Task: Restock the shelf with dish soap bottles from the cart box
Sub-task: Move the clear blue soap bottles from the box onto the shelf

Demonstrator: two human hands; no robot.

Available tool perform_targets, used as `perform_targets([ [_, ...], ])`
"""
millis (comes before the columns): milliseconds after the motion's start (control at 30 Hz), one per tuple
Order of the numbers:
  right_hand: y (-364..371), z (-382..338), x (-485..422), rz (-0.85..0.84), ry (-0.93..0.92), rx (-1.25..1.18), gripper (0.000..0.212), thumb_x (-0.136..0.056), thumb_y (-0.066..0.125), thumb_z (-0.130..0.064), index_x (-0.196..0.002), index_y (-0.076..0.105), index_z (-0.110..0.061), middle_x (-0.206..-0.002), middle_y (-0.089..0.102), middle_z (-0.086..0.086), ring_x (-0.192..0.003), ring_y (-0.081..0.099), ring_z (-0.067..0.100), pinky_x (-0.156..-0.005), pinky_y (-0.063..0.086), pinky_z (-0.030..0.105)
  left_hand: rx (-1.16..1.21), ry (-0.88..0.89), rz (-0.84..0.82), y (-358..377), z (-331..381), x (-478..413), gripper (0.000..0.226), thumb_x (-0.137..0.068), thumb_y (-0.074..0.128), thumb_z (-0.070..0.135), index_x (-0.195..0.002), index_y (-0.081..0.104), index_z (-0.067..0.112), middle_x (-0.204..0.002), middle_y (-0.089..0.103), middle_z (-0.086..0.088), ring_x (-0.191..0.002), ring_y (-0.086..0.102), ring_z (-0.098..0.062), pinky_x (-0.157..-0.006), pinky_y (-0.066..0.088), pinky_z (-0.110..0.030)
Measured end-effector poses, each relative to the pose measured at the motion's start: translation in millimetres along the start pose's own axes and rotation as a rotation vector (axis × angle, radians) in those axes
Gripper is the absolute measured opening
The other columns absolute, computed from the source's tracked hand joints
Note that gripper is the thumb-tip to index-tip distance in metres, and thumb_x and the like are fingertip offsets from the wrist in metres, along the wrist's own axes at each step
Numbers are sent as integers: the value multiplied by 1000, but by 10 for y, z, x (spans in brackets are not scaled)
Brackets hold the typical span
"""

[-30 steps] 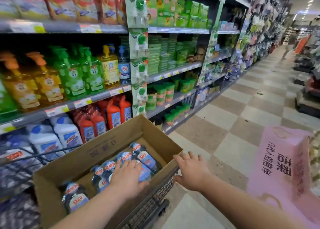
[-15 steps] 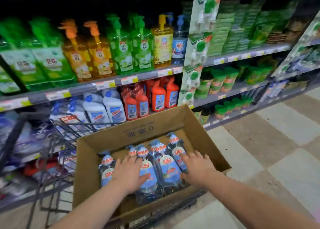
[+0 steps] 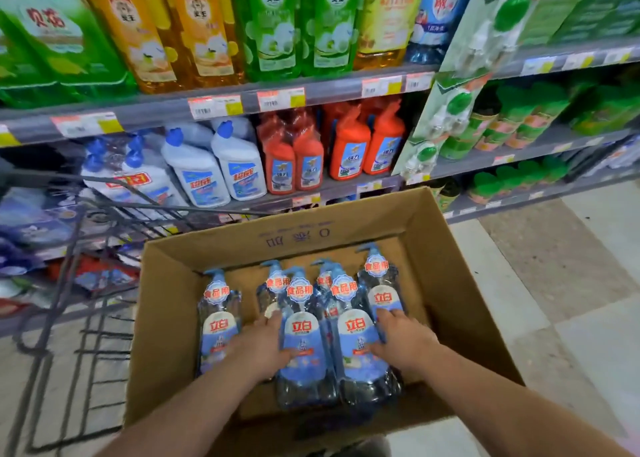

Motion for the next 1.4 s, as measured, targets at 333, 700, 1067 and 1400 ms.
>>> perform_targets([
  [333,258,68,-617,-48,53,-558,79,-74,74,-45,-135,36,-14,-131,51,5,-121,51,25,-94,46,34,974,-246,-151,527,-23,-274,38,-81,73,26,-113,55,16,-128,60,-10,-102,61,-20,-90,49,-33],
  [700,544,140,-782,-293,84,-877,23,-69,82,-23,-81,63,-27,-99,71,0,-84,65,10,-81,50,26,1388,-457,-145,858,-55,-448,50,-70,80,5,-116,60,1,-110,69,-19,-96,69,-33,-90,52,-54],
  [1067,478,111,-701,-197,156,-1038,44,-63,85,-21,-93,53,-21,-83,62,-8,-70,60,4,-49,47,18,1426,-455,13,856,-16,-339,54,-64,85,6,-111,59,9,-100,72,-11,-84,71,-28,-71,59,-43],
  [1400,-96,-117,-392,-208,-128,-949,43,-64,85,-15,-94,55,-23,-102,69,2,-86,66,14,-72,55,30,1608,-376,222,460,23,239,45,-62,85,5,-100,62,11,-80,77,-3,-73,73,-24,-55,58,-33],
])
Point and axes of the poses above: each hand's wrist, its own x-axis away from the middle knuckle, its own y-axis out of the palm, z = x × y, the point moved 6 cm from there along -x, towards the middle knuckle
